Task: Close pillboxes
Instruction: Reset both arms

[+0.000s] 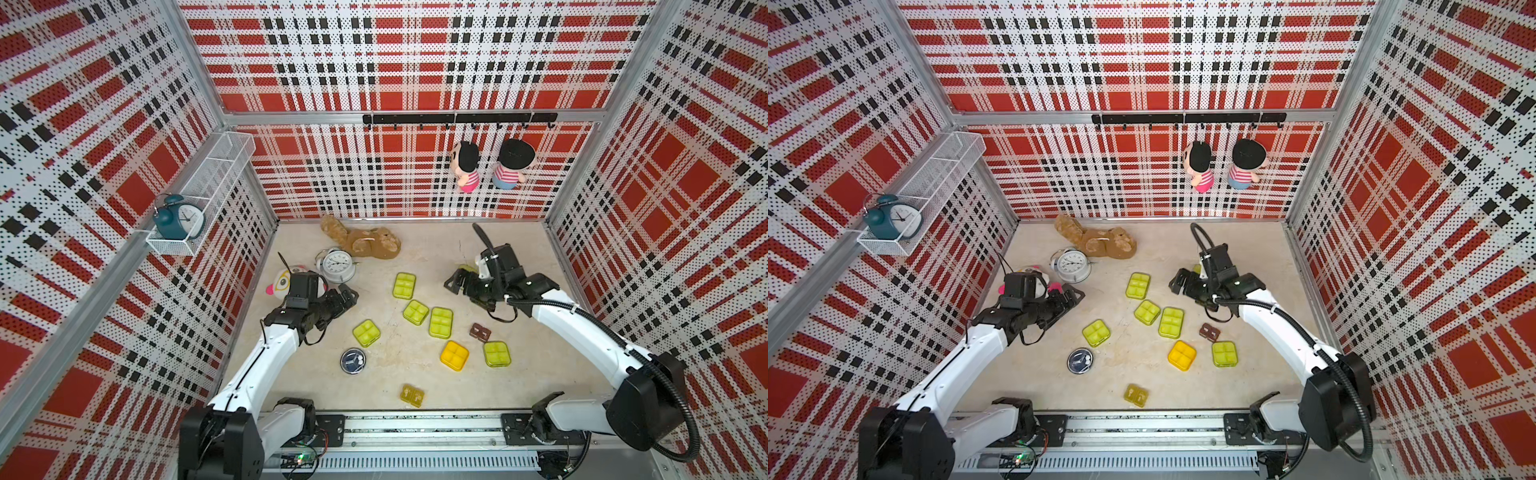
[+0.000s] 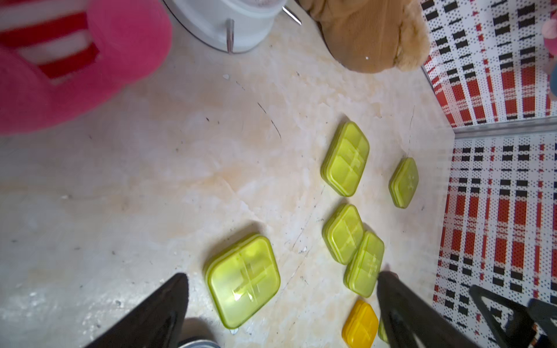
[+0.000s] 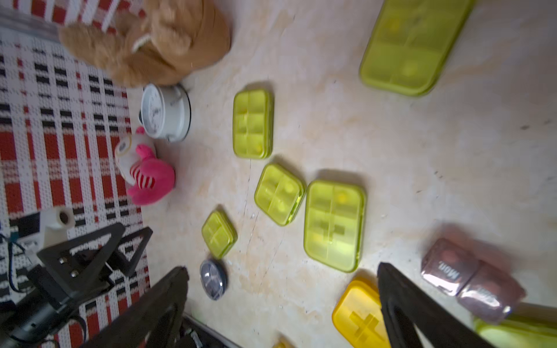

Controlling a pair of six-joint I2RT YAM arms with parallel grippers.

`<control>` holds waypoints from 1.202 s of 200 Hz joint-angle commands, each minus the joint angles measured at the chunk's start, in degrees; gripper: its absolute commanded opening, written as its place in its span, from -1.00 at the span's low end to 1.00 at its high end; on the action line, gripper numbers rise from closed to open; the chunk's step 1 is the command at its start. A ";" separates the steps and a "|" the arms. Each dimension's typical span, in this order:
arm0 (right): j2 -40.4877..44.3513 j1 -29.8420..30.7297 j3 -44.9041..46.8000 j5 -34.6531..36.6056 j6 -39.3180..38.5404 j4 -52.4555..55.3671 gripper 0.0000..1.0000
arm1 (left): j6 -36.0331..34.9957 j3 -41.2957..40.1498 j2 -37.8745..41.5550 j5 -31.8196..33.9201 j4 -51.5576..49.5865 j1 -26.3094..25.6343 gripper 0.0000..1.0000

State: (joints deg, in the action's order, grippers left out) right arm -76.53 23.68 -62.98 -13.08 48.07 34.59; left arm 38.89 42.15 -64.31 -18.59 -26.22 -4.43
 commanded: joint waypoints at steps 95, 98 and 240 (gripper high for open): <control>20.68 -8.50 28.95 27.41 -40.50 -49.55 1.00 | -8.18 3.44 -1.87 15.25 13.08 16.33 0.96; 20.74 -9.07 29.52 27.57 -40.16 -50.32 1.00 | -8.40 3.23 -1.67 15.70 13.86 16.37 0.96; -7.09 -18.83 37.86 20.01 -46.41 -78.86 1.00 | -21.98 -15.36 -1.31 23.98 49.73 16.07 0.97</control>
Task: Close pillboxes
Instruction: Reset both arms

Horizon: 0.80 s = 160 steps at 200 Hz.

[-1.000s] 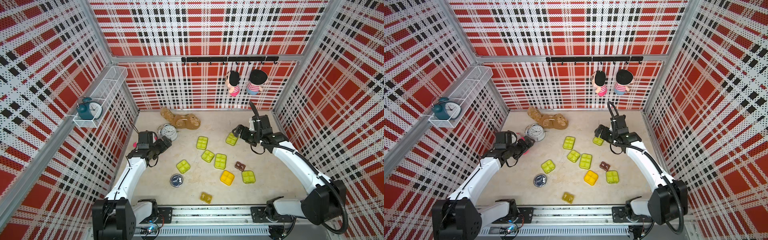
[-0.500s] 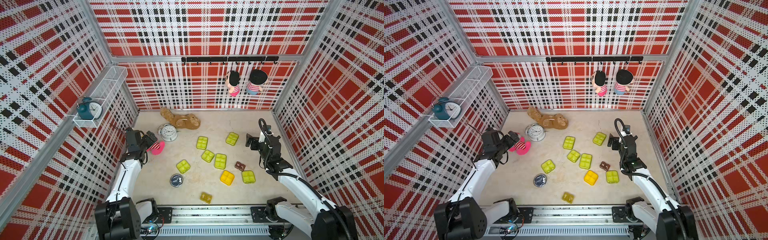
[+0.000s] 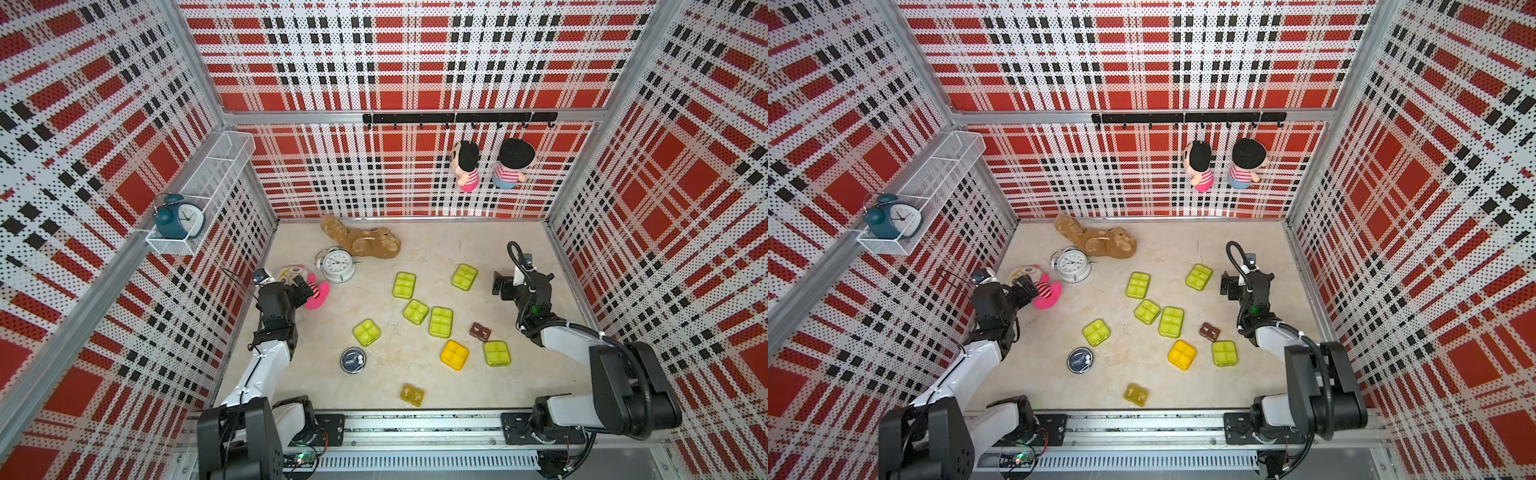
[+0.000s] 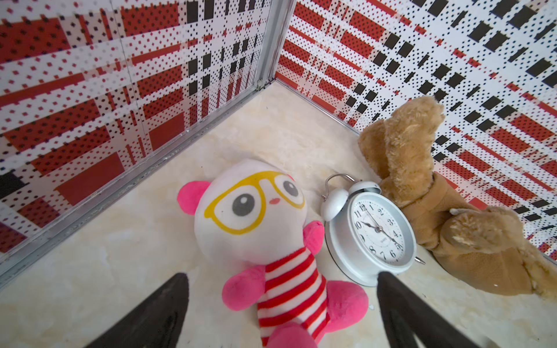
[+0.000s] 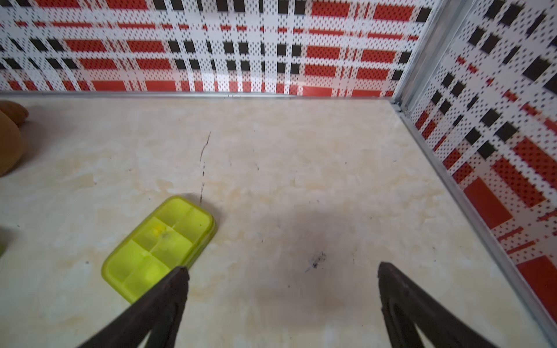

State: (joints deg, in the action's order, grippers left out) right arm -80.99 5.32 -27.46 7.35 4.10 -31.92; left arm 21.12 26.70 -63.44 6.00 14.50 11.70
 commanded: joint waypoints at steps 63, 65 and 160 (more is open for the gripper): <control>-6.47 -0.93 6.20 0.73 -3.31 -23.80 0.99 | -9.79 -6.32 -8.69 -1.68 31.62 -1.14 0.96; -6.46 -0.93 6.19 0.69 -3.24 -23.74 0.99 | -10.16 -6.42 -8.89 -1.56 32.14 -1.44 0.96; -8.89 -2.42 10.78 -0.10 -1.65 -34.28 0.99 | -14.28 -17.87 -19.79 9.38 62.84 -9.84 0.97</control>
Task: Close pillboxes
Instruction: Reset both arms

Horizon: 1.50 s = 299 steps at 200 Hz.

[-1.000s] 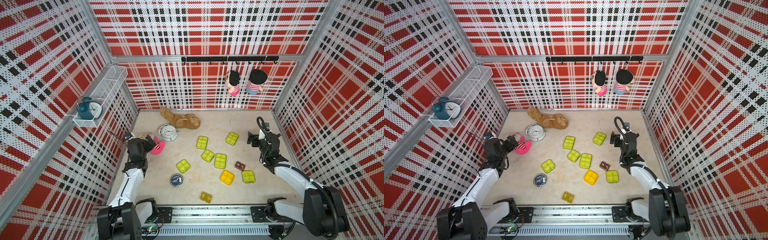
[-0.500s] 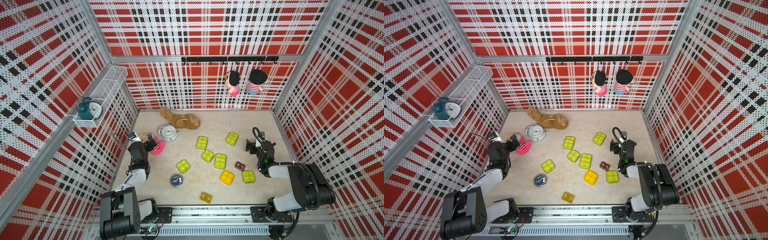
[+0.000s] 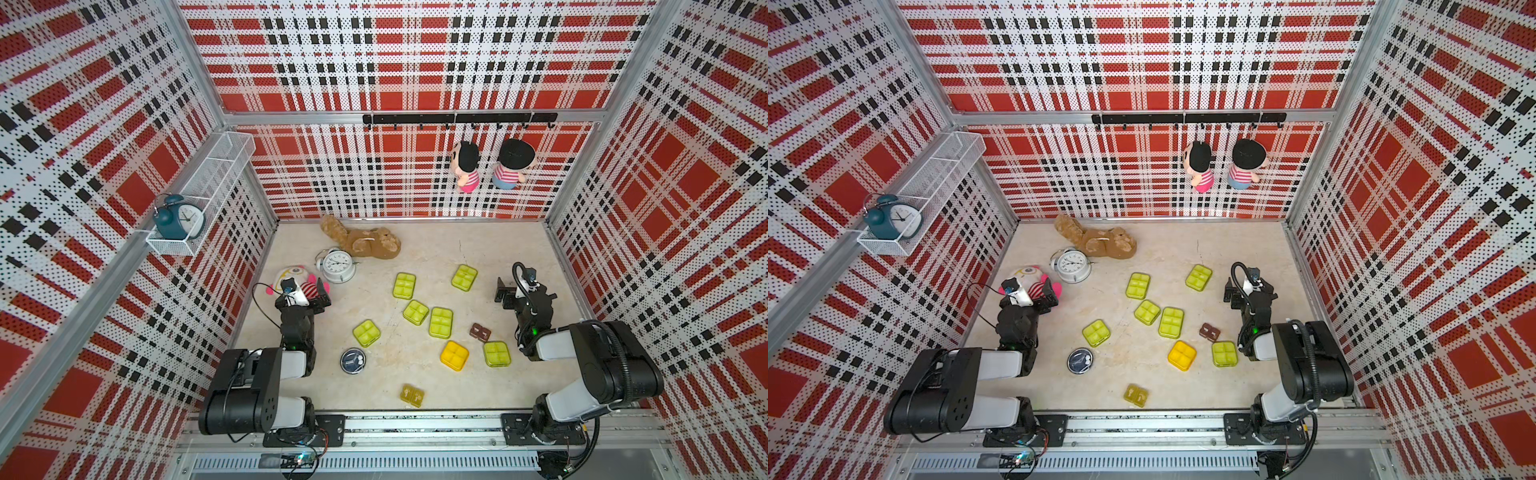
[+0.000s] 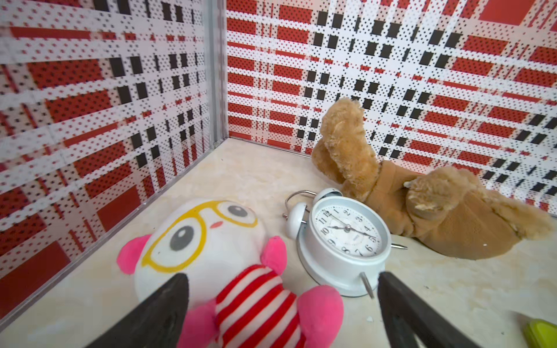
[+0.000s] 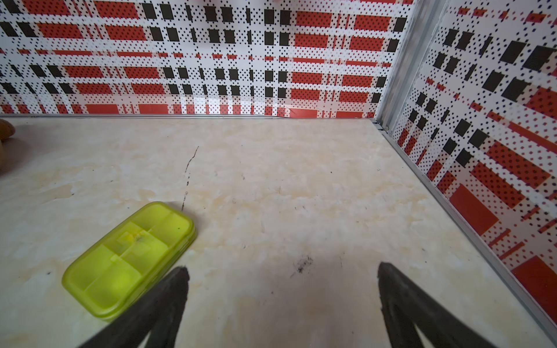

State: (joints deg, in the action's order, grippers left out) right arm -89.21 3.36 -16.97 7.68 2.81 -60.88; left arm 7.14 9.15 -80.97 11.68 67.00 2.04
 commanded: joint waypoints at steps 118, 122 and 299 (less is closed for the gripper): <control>-0.65 -0.39 0.28 -0.39 -0.35 -5.31 0.99 | -3.71 3.42 -8.12 6.42 10.25 -3.59 0.96; -0.62 -0.43 0.34 -0.41 -0.42 -5.38 0.99 | -3.68 3.42 -8.07 6.42 10.24 -3.53 0.96; -0.70 -0.53 0.28 -0.44 -0.38 -5.17 0.99 | -3.89 3.51 -8.20 6.96 10.19 -3.87 0.96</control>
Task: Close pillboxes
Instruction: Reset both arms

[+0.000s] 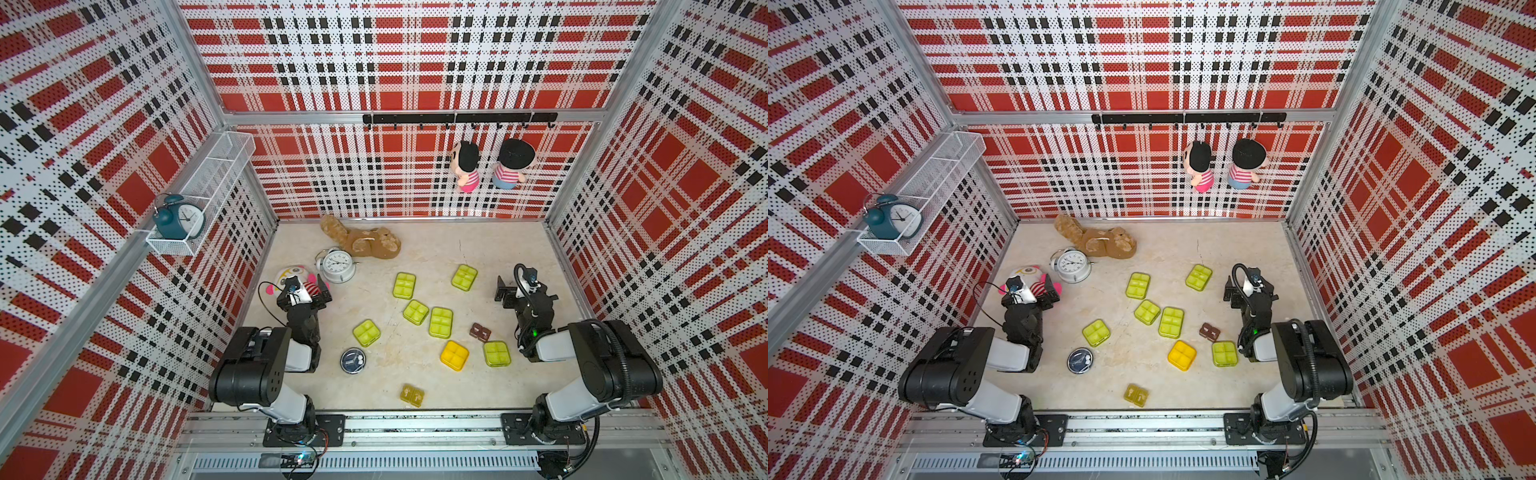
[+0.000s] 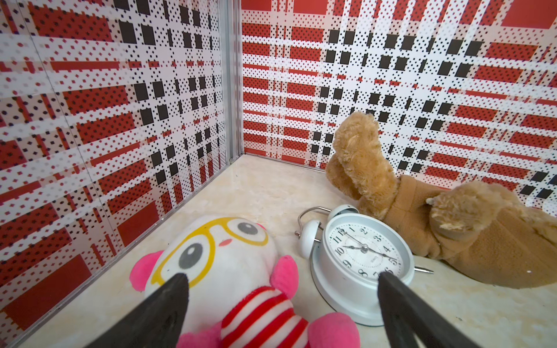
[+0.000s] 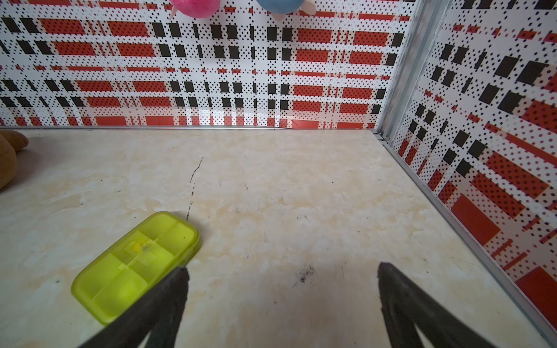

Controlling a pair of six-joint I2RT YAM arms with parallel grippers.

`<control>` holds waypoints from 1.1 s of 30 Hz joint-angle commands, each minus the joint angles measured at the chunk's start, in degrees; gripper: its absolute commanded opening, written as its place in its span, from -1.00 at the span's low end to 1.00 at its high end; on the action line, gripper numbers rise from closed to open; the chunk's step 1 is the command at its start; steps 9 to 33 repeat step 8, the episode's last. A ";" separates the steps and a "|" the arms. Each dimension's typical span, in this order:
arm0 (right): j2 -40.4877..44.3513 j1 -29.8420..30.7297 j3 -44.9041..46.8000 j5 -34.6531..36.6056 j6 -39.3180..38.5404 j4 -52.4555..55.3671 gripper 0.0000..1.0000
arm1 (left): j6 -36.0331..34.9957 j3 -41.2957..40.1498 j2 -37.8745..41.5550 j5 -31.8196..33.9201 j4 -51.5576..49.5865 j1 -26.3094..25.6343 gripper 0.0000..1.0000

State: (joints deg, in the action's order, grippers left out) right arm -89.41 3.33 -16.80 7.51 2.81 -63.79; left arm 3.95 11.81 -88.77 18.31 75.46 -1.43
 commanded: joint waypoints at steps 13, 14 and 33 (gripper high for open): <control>-0.43 -1.60 -0.18 -2.79 0.10 -1.54 0.99 | -0.73 0.84 -0.40 0.33 1.78 -0.42 0.96; -0.43 -1.60 -0.18 -2.79 0.10 -1.54 0.99 | -0.73 0.84 -0.40 0.33 1.78 -0.42 0.96; -0.43 -1.60 -0.18 -2.79 0.10 -1.54 0.99 | -0.73 0.84 -0.40 0.33 1.78 -0.42 0.96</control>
